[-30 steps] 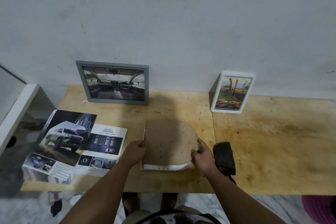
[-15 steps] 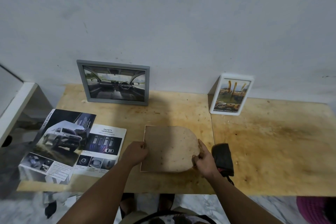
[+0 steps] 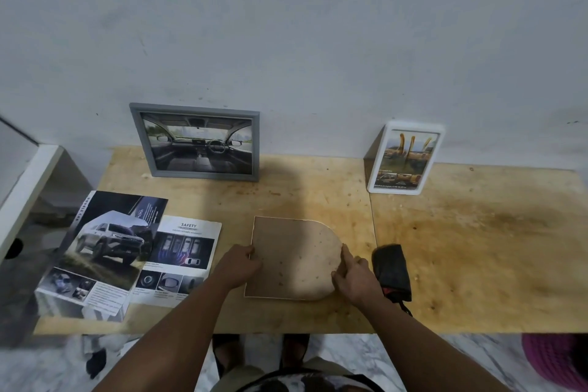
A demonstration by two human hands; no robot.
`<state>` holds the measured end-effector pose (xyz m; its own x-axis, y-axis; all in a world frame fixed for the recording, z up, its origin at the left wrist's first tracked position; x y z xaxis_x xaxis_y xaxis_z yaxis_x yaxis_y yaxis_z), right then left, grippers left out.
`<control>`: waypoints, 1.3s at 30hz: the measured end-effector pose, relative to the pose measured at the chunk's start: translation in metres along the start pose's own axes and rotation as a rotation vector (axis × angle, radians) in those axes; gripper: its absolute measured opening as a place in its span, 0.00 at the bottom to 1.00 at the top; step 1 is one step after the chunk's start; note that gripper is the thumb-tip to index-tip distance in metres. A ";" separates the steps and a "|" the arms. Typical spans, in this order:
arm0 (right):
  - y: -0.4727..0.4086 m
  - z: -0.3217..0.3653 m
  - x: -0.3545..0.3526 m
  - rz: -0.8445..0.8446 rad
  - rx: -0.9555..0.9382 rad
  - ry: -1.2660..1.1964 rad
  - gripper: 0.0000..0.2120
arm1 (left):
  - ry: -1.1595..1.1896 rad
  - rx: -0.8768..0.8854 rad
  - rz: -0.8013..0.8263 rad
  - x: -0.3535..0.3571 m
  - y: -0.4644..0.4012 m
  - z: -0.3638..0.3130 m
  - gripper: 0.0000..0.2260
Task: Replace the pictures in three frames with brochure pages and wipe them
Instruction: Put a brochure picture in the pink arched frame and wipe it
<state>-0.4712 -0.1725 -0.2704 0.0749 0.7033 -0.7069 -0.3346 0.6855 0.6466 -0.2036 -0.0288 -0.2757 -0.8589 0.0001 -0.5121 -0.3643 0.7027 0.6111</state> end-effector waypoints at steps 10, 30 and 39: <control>-0.003 0.022 -0.001 -0.070 -0.051 0.315 0.42 | -0.431 0.132 -0.080 -0.002 -0.006 -0.018 0.19; -0.016 0.027 0.024 0.073 -0.176 0.462 0.41 | -0.872 0.293 0.032 0.046 -0.011 0.005 0.51; -0.019 0.027 0.020 0.103 -0.167 0.411 0.46 | -0.812 0.301 0.058 0.042 -0.007 0.001 0.49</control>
<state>-0.4380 -0.1664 -0.2889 -0.3351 0.6101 -0.7180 -0.4701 0.5521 0.6886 -0.2370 -0.0334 -0.3022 -0.3089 0.4691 -0.8273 -0.1184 0.8442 0.5229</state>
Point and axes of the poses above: each hand's wrist, its own y-axis away from the middle knuckle, its own x-axis out of the palm, z = x × y, the point moved 7 cm from there along -y, towards the middle knuckle, and after that the axes turned 3 degrees about x, right-handed, at the moved point
